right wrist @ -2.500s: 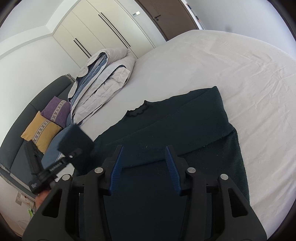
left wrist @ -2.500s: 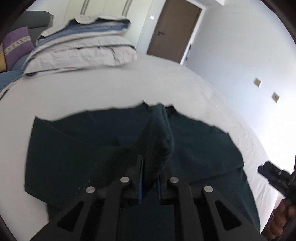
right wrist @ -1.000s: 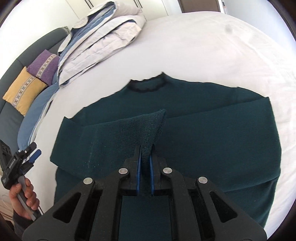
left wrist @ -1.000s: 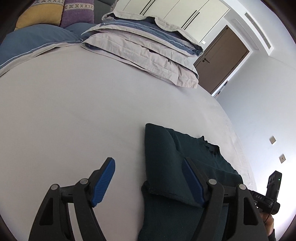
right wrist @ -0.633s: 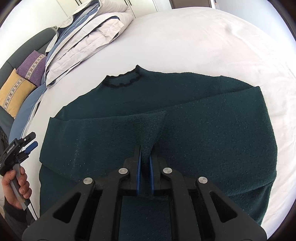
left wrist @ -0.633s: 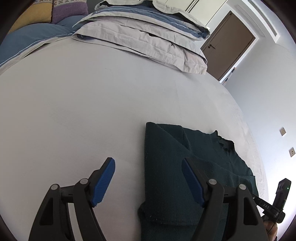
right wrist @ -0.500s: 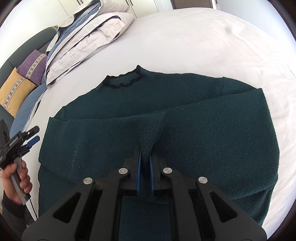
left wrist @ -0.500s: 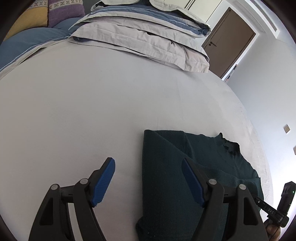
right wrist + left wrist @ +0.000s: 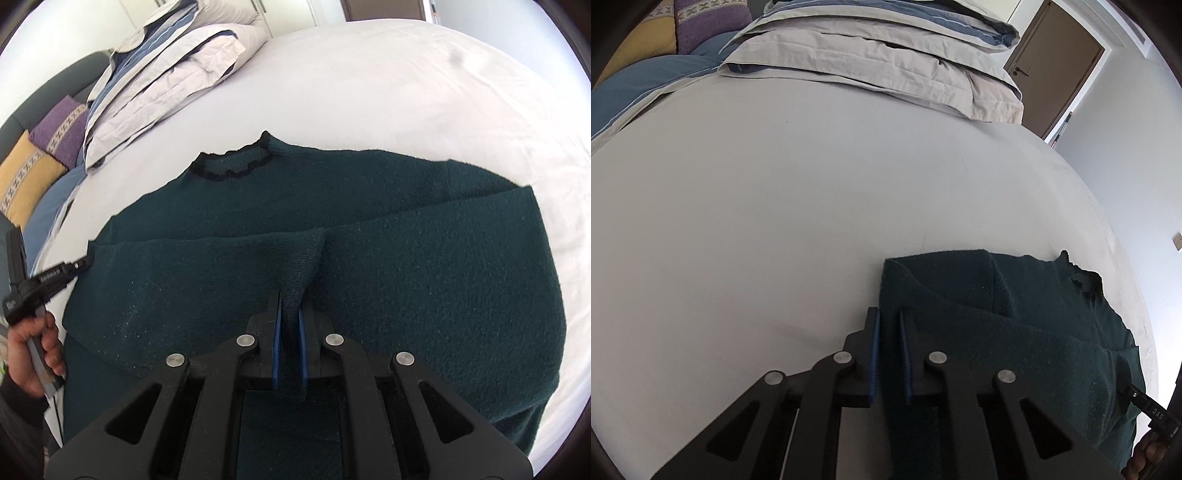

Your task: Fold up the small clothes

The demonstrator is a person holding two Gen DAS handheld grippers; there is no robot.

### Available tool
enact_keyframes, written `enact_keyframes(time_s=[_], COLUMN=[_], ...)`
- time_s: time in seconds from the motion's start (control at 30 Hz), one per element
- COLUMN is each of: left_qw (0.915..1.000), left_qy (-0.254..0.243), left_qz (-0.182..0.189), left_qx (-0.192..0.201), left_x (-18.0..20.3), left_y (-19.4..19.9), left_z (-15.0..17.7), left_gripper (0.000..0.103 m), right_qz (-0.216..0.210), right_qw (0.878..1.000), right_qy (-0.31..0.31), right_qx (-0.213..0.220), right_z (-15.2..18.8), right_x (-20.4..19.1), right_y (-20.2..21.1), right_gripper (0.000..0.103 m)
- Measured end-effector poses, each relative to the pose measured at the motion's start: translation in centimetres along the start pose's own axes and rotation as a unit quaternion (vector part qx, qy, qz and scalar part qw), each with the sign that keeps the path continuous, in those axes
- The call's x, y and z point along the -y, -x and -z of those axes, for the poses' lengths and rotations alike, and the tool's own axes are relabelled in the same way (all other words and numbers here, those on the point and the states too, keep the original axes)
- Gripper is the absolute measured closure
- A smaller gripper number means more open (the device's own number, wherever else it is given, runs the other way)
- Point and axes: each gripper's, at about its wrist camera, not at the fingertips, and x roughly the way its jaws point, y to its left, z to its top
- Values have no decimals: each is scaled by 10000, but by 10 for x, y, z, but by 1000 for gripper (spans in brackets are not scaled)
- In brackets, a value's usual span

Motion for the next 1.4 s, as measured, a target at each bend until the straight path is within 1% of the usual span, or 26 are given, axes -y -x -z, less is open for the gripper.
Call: enact_keyframes(time_s=[0.1, 0.17, 0.33, 0.43, 0.53, 0.57, 0.63, 0.7, 0.77, 0.8, 0.83, 0.87, 0.9, 0.93, 1.0, 1.07, 1.13, 1.17, 1.2, 1.23, 1.27, 1.3, 1.33, 1.37, 1.4], left_qw=[10000, 10000, 9999, 9994, 9980, 9977, 9967, 9947, 9935, 9926, 9924, 9934, 9947, 9949, 9930, 9938, 9954, 9962, 9967, 9968, 9969, 9971, 9977, 9981, 9982], left_qy=[32, -12, -19, -104, -302, -324, -469, -703, -863, -930, -943, -886, -802, -791, -948, -888, -748, -676, -625, -599, -580, -542, -481, -431, -407], left_qz=[-7, -41, -102, -286, -476, -471, -463, -536, -637, -743, -786, -726, -631, -619, -692, -655, -577, -519, -495, -500, -510, -509, -460, -404, -406], left_qx=[53, 80, 117, 177, 292, 350, 469, 518, 383, 256, 123, 101, 114, 97, 101, 118, 157, 170, 178, 176, 173, 167, 158, 167, 186], left_x=[-2, -1, 0, 6, 16, 19, 27, 36, 39, 38, 33, 27, 21, 19, 20, 18, 13, 11, 9, 7, 5, 3, 1, -2, -4], left_y=[0, -1, 2, 12, 27, 33, 46, 50, 45, 39, 32, 29, 30, 30, 30, 32, 37, 39, 43, 46, 49, 54, 60, 69, 76], left_z=[1, 3, 4, 7, 14, 17, 28, 38, 47, 51, 56, 58, 58, 57, 57, 57, 59, 60, 62, 63, 65, 66, 69, 72, 75], left_gripper=[91, 91, 91, 90, 90, 90, 90, 90, 87, 87, 83, 80, 78, 76, 73, 71, 68, 66, 63, 57, 51, 48, 47, 47, 47], right_qz=[60, 106, 42, 88, 355, 343, 135, -79, -141, -128, -63, 52, 8, -144, -278, -202, -201, -261, -200, -62, 11, -25, -16, 28, -34], right_qw=[10000, 9999, 10000, 9999, 9982, 9977, 9976, 9984, 9990, 9992, 9994, 9995, 9996, 9996, 9995, 9992, 9986, 9984, 9989, 9996, 9998, 9996, 9996, 9998, 9994], right_qy=[-20, 13, -31, -141, -448, -500, -479, -216, 137, 256, 305, 303, 271, 221, -55, -225, -115, -30, 60, 139, 206, 273, 255, 70, -135], right_qx=[33, -30, -72, -46, 191, 309, 488, 509, 391, 285, 139, -51, -94, 60, 139, 261, 468, 501, 426, 246, 25, 59, 135, 207, 308], right_z=[0, -1, -4, -4, -6, -6, -5, -2, 3, 5, 7, 9, 10, 12, 12, 14, 19, 23, 25, 27, 31, 31, 31, 31, 32], right_x=[-1, 0, 4, 6, 13, 14, 10, -5, -21, -27, -28, -27, -23, -17, -6, -5, -11, -14, -15, -16, -15, -7, -7, -6, -1], right_y=[-1, -6, -8, -1, 15, 22, 32, 34, 27, 20, 11, -1, -9, -9, -3, 9, 24, 28, 26, 21, 12, 15, 22, 32, 43], right_gripper=[97, 97, 97, 94, 91, 91, 91, 91, 91, 91, 91, 91, 92, 93, 94, 92, 91, 89, 77, 58, 51, 51, 52, 52, 51])
